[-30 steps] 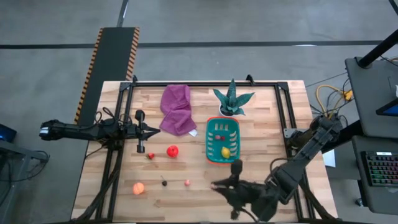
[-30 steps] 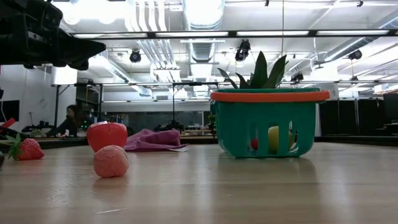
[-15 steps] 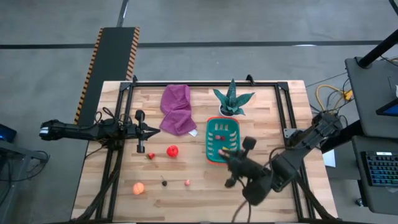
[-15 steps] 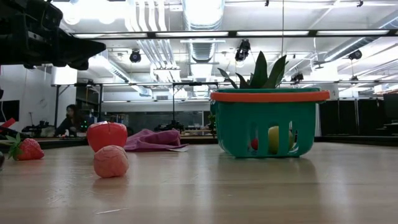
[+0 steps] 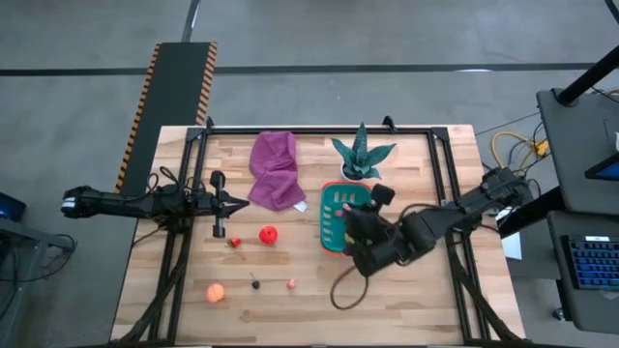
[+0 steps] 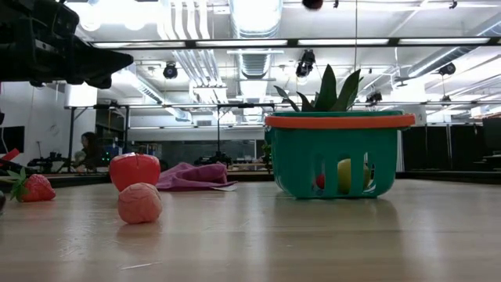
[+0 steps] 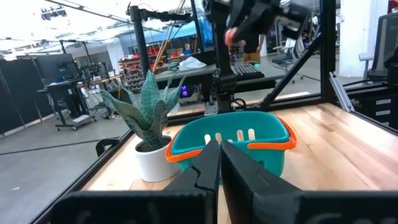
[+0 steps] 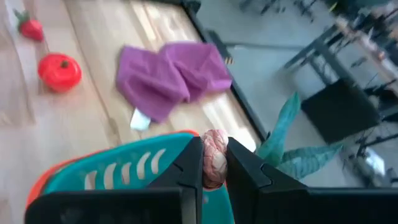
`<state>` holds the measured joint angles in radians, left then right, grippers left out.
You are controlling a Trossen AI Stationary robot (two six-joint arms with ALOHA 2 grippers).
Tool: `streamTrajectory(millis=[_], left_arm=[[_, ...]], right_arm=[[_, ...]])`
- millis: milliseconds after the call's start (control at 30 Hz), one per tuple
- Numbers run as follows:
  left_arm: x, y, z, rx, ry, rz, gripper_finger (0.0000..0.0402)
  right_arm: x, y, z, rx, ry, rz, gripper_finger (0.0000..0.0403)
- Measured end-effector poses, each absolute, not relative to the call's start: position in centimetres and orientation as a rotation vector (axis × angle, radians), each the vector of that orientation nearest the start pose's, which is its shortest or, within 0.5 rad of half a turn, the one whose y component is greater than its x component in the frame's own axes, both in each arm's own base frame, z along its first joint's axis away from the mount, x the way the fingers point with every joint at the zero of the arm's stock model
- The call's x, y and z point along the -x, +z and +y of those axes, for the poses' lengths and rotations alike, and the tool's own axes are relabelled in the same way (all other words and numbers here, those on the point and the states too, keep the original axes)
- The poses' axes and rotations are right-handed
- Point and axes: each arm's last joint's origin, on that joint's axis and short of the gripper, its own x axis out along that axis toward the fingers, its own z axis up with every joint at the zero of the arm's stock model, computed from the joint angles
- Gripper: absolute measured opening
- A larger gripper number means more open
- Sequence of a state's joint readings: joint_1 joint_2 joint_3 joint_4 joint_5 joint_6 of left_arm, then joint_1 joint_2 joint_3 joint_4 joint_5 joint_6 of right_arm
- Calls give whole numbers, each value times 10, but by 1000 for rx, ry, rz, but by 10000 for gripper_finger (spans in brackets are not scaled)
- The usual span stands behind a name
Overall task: Pick and placing Produce into tupperware
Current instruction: Put the bottom pink peach into the blue basket
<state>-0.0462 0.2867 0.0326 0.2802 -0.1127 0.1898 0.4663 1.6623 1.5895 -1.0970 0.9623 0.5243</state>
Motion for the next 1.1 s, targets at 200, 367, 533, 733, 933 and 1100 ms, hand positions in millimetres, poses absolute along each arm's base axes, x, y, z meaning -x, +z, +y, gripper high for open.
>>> streamTrajectory(millis=[200,367,533,733,933,1100], left_arm=[[-115,177,-2,-187,69,-22,0],[-115,177,-2,-187,69,-22,0],[-115,177,-2,-188,69,-21,0],[-116,177,-2,-188,69,-20,0],[-116,177,-2,-188,69,-19,0],[-116,177,-2,-188,69,-19,0]], right_arm=[[-309,318,108,246,-550,875,38],[-318,306,104,178,-328,962,38],[-330,301,101,99,-113,934,38],[-332,290,75,26,-103,986,38],[-331,269,41,-65,-126,1073,38],[-326,250,18,-123,-195,1135,38]])
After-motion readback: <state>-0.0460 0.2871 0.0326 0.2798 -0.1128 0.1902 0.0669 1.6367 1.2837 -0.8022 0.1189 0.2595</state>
